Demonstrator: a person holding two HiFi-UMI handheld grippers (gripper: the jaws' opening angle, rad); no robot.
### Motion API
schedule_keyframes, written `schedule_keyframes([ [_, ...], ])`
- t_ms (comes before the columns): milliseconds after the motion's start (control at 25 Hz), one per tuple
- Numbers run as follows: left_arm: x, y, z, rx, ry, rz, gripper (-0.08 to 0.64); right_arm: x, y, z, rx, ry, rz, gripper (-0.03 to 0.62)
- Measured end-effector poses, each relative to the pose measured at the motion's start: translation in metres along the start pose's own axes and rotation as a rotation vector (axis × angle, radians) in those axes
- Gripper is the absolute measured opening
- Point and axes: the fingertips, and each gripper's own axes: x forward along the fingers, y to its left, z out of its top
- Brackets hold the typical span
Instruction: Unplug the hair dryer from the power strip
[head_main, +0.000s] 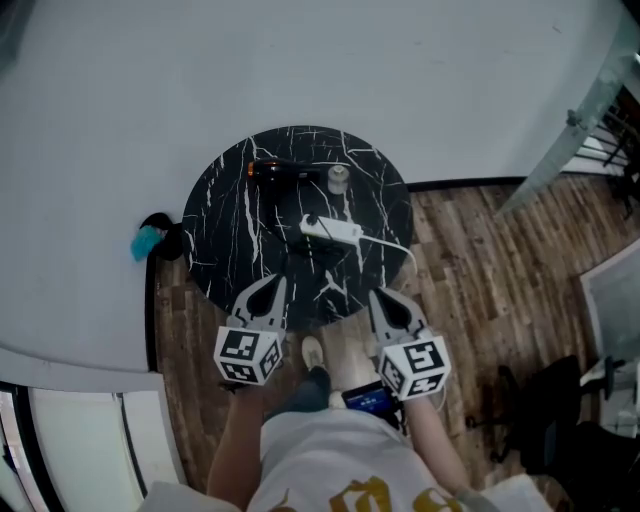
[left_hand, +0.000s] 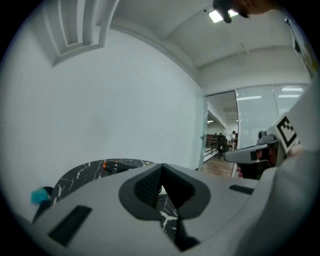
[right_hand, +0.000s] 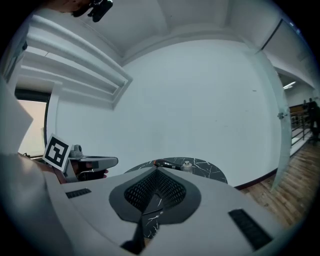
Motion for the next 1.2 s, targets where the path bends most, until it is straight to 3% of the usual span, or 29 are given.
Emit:
schedule_keyframes([
  [120, 0.021, 0.004, 0.003, -0.087, -0.019, -0.082, 0.002, 0.020, -0.013, -0.001, 0.033, 0.026, 0.003, -0.002],
  [200, 0.040, 0.015, 0.002, -0.113, -0.003, -0.095, 0.002, 0.038, -0.023, -0.001, 0.040, 0.046, -0.002, -0.002],
  [480, 0.106, 0.061, 0.004, -0.156, -0.026, -0.086, 0.002, 0.103, -0.057, 0.002, 0.010, 0.107, -0.055, -0.002],
  [720, 0.154, 0.096, -0.009, -0.162, 0.045, -0.083, 0.002, 0.152, -0.077, 0.004, 0.043, 0.126, -0.071, -0.002],
  [1200, 0.216, 0.114, -0.026, -0.189, 0.127, -0.259, 0.002, 0.216, -0.104, -0.004, 0.011, 0.189, -0.114, -0.002],
])
